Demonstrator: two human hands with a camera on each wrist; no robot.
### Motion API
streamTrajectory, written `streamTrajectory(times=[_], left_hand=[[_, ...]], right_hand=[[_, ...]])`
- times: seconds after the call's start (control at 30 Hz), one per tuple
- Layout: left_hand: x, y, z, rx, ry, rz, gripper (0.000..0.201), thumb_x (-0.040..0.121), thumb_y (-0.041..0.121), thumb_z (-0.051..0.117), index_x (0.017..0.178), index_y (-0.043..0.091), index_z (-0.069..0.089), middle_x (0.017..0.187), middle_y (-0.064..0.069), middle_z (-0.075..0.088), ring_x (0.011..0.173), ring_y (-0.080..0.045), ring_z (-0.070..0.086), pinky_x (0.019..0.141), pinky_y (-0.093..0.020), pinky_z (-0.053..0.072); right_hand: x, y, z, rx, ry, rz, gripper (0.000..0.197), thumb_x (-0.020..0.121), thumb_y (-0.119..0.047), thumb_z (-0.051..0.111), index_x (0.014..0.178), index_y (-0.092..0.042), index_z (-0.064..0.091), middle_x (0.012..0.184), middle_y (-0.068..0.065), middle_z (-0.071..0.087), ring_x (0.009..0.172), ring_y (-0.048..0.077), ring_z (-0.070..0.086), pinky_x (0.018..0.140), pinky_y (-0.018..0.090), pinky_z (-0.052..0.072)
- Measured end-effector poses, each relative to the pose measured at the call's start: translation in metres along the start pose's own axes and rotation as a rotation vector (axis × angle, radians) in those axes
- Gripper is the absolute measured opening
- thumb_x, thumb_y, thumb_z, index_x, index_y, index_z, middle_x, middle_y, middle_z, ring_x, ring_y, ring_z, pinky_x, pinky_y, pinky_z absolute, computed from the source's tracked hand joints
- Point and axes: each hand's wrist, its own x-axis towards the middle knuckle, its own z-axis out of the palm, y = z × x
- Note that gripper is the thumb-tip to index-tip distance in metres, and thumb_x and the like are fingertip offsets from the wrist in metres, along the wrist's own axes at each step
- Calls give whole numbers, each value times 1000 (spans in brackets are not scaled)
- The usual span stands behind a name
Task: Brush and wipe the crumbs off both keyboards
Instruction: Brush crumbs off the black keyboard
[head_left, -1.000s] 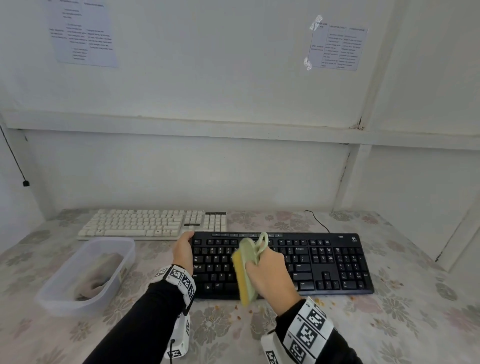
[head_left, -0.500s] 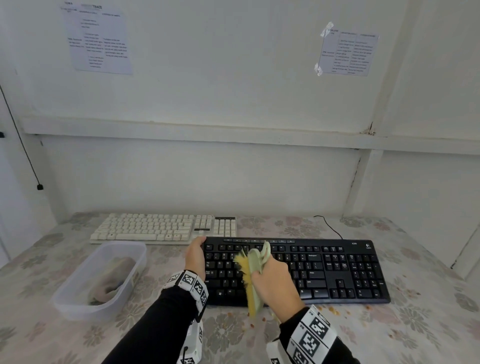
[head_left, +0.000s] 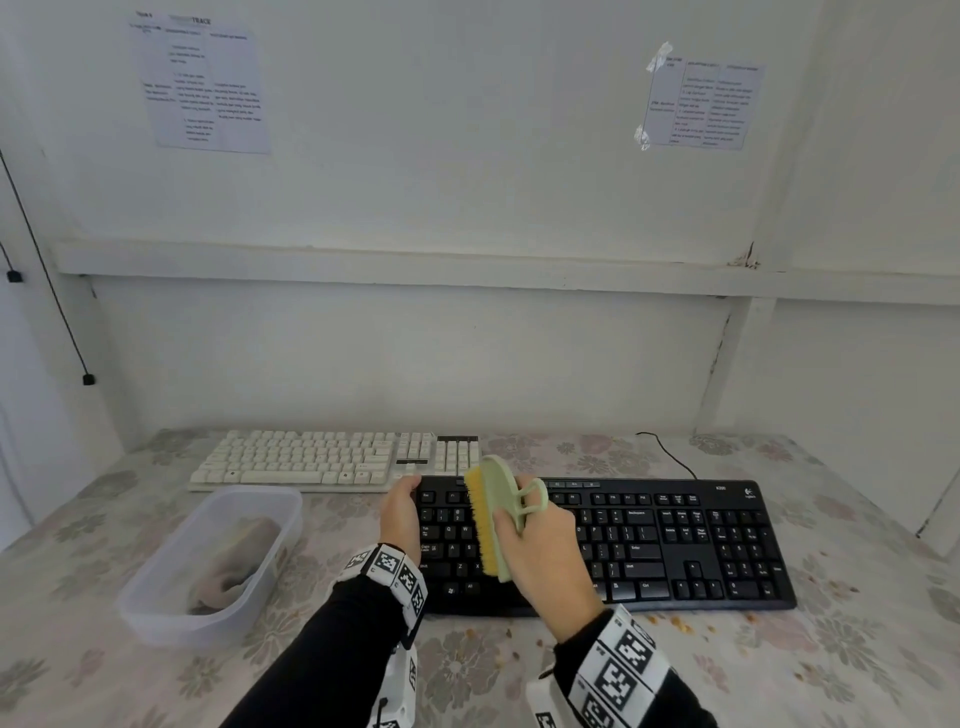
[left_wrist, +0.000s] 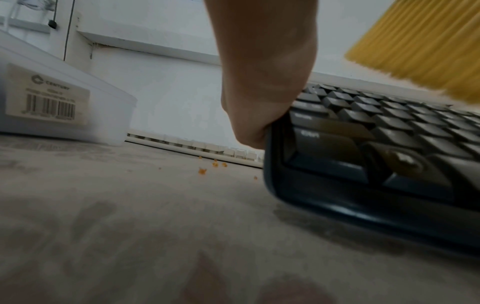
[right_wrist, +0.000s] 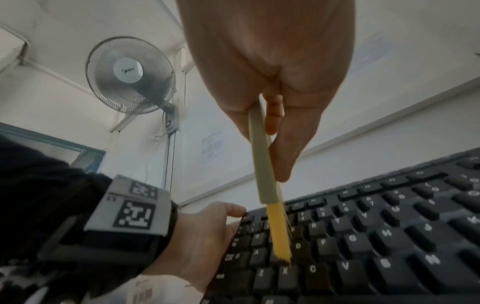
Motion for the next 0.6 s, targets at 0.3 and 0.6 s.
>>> streamTrajectory(times=[0.3, 0.6], left_hand=[[7, -3, -2, -18, 2, -21, 67, 55, 47, 62, 107, 5, 68, 97, -17, 65, 88, -32, 62, 80, -44, 48], [3, -1, -1, -4, 12, 12, 52, 64, 43, 57, 101, 8, 65, 97, -18, 65, 91, -33, 62, 86, -48, 48]], right_hand=[[1, 8, 19, -90, -122, 89, 10, 93, -15, 45, 102, -14, 49, 64, -6, 45, 48, 3, 42, 39, 12, 32], [-18, 11, 13, -166, -318, 146, 29, 90, -16, 41, 66, -27, 31, 72, -3, 43, 57, 7, 39, 48, 15, 31]])
